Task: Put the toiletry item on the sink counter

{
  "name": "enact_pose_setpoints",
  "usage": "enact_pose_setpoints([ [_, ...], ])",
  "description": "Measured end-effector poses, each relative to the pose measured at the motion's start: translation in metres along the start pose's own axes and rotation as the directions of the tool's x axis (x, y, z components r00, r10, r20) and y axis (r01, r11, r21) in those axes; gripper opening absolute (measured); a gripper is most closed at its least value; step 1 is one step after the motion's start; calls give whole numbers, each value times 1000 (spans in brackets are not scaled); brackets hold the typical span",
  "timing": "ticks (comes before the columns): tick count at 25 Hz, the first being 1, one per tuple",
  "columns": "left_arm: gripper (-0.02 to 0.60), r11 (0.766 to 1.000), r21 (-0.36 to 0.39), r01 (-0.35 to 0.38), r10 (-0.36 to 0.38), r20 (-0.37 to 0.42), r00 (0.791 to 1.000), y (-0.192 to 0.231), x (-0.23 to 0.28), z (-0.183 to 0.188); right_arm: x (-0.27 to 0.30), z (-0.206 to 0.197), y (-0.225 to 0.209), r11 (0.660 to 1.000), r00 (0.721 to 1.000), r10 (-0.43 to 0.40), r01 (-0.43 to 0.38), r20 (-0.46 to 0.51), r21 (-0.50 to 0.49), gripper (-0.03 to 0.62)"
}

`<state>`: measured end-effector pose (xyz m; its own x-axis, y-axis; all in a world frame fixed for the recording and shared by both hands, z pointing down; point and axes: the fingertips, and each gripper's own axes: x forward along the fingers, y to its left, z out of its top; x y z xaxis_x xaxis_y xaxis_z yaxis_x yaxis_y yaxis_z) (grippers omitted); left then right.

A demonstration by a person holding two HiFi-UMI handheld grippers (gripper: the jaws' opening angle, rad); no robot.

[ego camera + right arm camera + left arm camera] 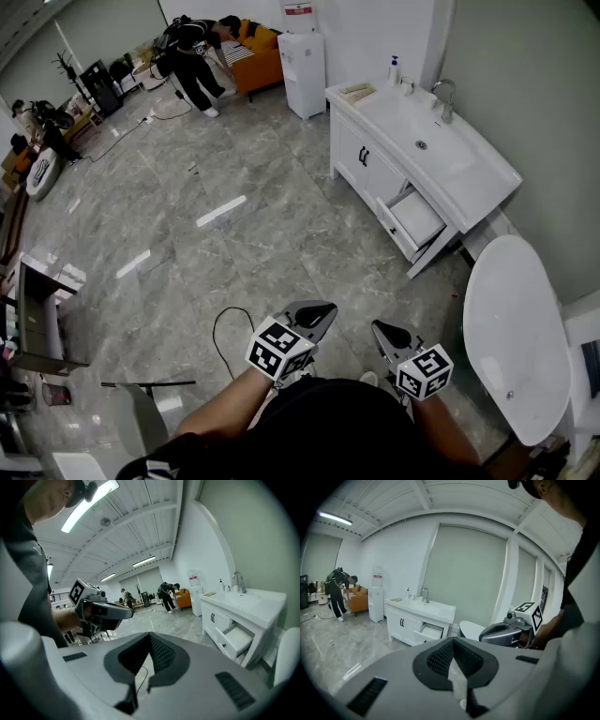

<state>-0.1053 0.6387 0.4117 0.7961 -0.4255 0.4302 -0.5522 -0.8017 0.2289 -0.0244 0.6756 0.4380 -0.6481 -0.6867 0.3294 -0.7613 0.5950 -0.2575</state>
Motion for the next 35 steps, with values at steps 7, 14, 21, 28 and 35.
enact_pose_setpoints([
  [7,0,1000,-1,2,-2,2,1000,4,-4,-4,5,0,5,1000,1000,-2,2,1,-5,2],
  [14,0,1000,-1,2,-2,2,1000,10,-5,-5,10,0,5,1000,1000,-5,5,4,-2,2],
  [21,0,1000,-11,7,-7,-10,1000,19,-13,-12,21,8,15,1000,999,-25,25,38,-9,3],
  [28,0,1000,-13,-8,8,-8,1000,47,-38,-22,56,7,45,999,1000,11,-10,11,-53,3],
  [35,0,999,-35,-30,30,-10,1000,79,-71,-36,87,6,65,1000,1000,-2,2,-13,-24,3],
])
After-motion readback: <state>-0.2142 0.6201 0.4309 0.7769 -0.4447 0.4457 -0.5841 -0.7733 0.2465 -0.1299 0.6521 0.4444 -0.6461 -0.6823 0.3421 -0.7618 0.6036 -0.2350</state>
